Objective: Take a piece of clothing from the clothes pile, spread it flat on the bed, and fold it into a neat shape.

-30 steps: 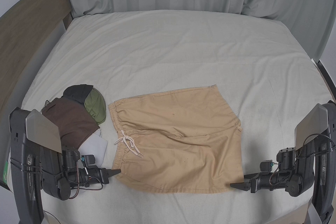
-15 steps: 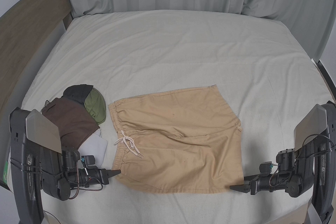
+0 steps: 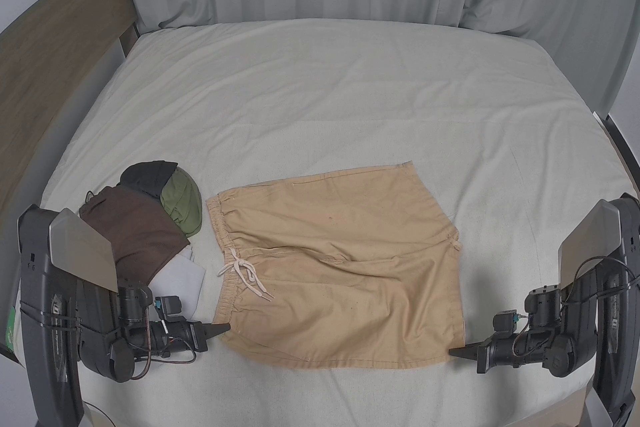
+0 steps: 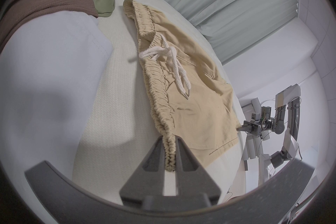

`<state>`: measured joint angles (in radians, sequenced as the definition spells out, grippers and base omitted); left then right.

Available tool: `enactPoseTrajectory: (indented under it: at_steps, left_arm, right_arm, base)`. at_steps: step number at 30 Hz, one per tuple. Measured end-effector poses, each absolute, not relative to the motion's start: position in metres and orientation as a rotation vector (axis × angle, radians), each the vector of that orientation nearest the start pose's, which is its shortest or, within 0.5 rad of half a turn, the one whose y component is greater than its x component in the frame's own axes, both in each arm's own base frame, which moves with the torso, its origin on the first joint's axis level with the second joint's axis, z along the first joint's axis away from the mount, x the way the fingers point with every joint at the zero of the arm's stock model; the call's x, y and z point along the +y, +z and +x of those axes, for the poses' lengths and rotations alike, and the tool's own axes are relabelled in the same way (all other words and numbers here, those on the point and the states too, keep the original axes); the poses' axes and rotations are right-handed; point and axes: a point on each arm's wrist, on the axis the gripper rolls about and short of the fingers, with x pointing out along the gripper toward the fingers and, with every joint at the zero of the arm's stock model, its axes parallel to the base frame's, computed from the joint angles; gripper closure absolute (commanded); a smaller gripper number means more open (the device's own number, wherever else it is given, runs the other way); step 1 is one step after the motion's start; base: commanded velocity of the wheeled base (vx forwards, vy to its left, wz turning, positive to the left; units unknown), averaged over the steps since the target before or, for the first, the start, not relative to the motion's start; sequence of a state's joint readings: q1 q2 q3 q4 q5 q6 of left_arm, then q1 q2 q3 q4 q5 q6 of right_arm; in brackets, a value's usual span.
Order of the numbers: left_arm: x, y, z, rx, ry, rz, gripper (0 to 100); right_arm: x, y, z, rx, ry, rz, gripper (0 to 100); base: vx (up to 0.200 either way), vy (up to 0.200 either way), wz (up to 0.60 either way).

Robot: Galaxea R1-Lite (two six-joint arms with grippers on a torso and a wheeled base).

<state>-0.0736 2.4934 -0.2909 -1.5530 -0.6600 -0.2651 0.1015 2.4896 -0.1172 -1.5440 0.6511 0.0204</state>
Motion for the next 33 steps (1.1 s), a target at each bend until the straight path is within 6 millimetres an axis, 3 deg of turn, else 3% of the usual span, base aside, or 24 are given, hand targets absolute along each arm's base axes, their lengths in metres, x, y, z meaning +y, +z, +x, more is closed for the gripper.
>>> enactPoseTrajectory:
  at_steps: [33]
  left_arm:
    - [-0.019, -0.07, 0.241, 0.782, -0.672, -0.318, 100]
  right_arm:
    - [0.032, -0.061, 0.206, 0.879, 0.704, 0.217, 100]
  base:
    - [0.0, 0.0, 0.0]
